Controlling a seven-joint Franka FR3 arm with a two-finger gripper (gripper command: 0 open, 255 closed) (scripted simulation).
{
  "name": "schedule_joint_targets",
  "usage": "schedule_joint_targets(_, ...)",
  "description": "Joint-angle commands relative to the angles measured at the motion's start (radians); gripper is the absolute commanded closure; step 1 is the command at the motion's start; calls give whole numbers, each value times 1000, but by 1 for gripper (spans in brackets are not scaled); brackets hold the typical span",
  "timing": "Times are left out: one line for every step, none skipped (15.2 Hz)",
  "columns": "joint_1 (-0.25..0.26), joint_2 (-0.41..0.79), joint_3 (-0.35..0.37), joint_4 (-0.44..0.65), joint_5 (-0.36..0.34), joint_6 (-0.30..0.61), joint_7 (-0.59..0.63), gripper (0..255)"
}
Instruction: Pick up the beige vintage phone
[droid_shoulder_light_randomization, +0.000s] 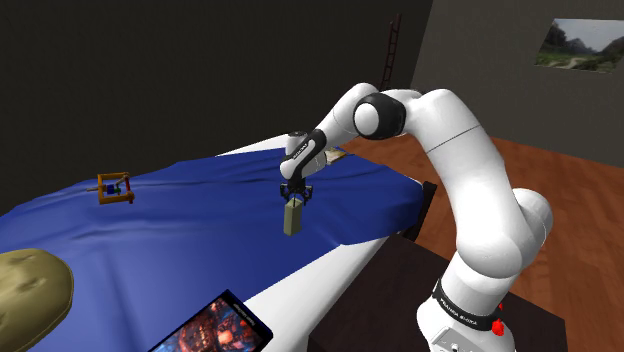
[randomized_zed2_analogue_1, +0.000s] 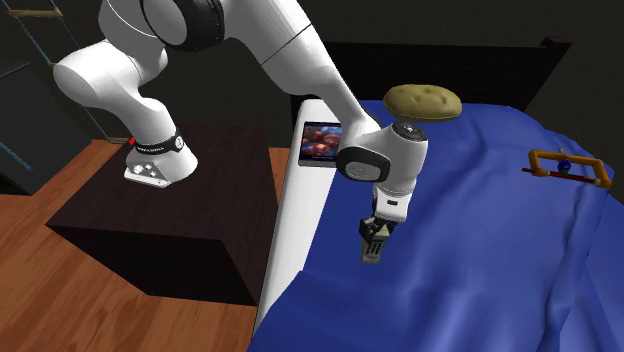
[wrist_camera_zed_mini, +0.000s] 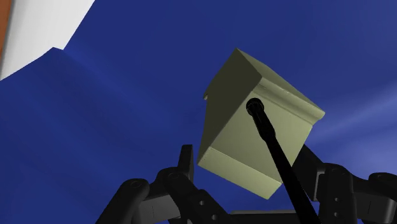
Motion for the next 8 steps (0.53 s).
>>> schedule_joint_targets(0,1,0,0,0,0,0,255)
schedule_joint_targets(0,1,0,0,0,0,0,255)
schedule_joint_targets(0,0,0,-1,0,0,0,255)
schedule_joint_targets(1,0,0,-1,0,0,0,255)
schedule_joint_targets(0,-12,0,-7,0,-6,0,255)
schedule_joint_targets(0,-23,0,-12,0,-13,-1,255)
schedule_joint_targets(0,-34,1,-16,0,-19,-2,255)
schedule_joint_targets(0,-46,1,-21,1,-26,-2,255)
